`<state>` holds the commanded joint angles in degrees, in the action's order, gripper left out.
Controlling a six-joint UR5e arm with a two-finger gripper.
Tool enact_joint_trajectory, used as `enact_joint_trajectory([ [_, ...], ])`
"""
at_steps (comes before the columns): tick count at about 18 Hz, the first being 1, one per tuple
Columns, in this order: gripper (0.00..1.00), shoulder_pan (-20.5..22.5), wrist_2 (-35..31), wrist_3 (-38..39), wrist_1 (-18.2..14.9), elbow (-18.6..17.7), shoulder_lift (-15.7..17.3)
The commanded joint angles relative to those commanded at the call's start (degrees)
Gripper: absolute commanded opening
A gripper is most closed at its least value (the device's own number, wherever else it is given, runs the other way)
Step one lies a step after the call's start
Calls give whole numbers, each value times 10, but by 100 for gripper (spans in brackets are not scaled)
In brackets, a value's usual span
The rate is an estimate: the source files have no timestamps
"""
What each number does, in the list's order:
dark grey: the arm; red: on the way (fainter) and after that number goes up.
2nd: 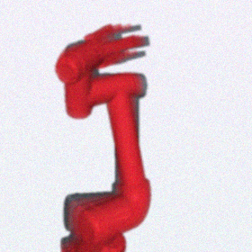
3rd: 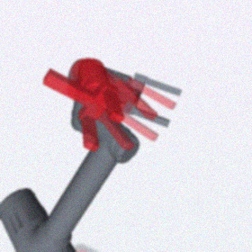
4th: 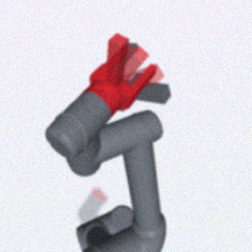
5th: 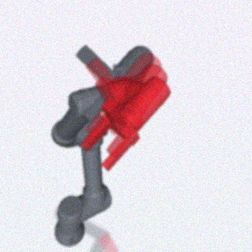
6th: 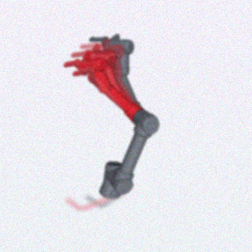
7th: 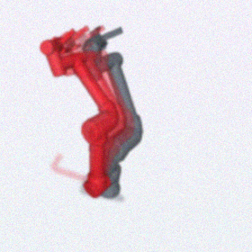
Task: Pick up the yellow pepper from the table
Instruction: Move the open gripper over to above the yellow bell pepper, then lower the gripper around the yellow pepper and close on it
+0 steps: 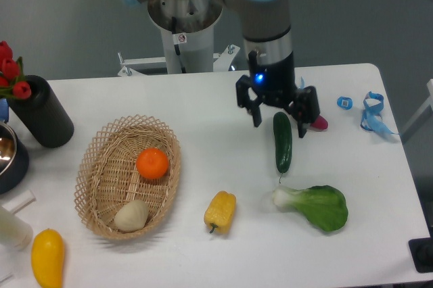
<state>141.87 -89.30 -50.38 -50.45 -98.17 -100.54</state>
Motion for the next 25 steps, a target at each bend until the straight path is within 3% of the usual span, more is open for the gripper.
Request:
enact_joint_trajectory([
  [7, 100, -33, 0, 96, 20, -1, -56],
  [12, 100, -44, 1, 97, 24, -4, -91],
  [16, 100, -54, 2, 97, 46, -4, -118],
  [25, 100, -54, 37, 89, 50, 4, -150],
])
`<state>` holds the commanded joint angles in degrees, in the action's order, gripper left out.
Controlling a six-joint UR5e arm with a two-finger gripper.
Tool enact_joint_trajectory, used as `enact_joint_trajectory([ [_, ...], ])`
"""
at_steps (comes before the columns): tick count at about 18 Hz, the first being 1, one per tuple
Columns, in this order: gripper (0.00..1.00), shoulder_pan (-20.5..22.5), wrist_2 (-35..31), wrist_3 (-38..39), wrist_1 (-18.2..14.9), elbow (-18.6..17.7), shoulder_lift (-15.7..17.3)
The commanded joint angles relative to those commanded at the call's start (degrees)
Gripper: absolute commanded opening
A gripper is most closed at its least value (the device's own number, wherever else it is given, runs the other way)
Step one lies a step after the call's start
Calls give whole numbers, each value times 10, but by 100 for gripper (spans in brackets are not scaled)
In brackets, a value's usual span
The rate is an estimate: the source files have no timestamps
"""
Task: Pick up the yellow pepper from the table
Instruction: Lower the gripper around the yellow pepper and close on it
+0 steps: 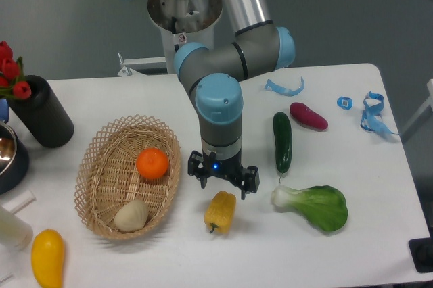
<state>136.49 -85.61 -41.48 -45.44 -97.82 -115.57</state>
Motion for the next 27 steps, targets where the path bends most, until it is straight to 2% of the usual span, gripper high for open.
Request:
enact_joint_trajectory([
  [2, 100, 0, 3, 0, 1, -1, -8],
  [4, 100, 0, 3, -1, 25, -2, -19],
  [5, 100, 0, 3, -6, 27, -3, -22],
  [22, 100, -1, 3, -18, 32, 6, -50],
  [23, 94, -3, 3, -18, 32, 9, -50],
  [26, 63, -3, 2, -18, 32, 11, -50],
  [27, 56, -3, 2, -18, 32, 11, -50],
])
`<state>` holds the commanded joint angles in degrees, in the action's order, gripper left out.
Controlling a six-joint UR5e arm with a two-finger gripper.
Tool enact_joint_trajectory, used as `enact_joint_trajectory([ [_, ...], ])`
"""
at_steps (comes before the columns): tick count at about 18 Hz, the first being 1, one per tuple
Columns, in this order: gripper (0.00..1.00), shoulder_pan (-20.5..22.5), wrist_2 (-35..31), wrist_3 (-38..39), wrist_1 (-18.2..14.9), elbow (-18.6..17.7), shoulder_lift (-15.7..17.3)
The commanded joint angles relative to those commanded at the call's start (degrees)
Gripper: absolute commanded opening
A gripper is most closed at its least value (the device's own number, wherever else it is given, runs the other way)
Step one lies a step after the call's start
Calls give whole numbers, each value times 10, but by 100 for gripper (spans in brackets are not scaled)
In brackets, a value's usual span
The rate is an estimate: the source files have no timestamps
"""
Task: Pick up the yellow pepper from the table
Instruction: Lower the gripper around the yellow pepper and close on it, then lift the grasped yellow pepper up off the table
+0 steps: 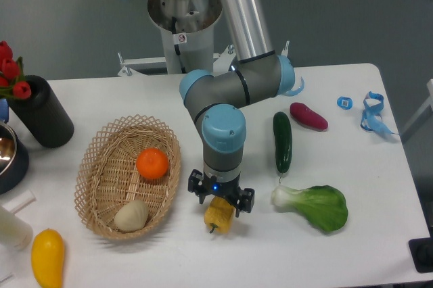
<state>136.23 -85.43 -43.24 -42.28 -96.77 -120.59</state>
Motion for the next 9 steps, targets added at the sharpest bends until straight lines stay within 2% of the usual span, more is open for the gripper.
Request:
enact_joint_trajectory([
  [2, 42, 0, 1, 1, 0, 0, 0],
  [3, 31, 0, 0, 3, 0, 0, 1],
  [6, 23, 0, 1, 3, 0, -1, 4],
  [9, 22, 0, 1, 4, 0, 3, 9],
])
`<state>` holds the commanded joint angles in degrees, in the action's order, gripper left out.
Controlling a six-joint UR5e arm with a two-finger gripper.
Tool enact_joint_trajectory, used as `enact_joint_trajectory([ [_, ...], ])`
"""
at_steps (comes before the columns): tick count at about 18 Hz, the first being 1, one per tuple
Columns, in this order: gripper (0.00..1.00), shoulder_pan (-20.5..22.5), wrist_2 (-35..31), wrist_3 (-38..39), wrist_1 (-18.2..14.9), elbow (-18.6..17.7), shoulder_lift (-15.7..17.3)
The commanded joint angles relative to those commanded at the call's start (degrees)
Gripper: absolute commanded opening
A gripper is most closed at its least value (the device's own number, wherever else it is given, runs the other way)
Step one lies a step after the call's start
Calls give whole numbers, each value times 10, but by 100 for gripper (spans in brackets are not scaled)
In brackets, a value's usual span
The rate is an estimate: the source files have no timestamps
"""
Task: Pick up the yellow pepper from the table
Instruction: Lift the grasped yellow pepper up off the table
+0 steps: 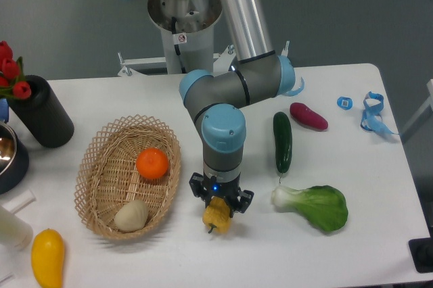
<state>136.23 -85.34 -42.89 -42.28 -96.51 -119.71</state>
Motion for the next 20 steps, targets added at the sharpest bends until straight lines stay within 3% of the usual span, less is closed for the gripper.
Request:
enact_joint_trajectory([
  [5, 21, -3, 7, 15, 0, 57, 11],
  [12, 21, -11, 82, 90, 0, 157, 33],
  [20, 21, -11, 98, 135, 0, 168, 54],
])
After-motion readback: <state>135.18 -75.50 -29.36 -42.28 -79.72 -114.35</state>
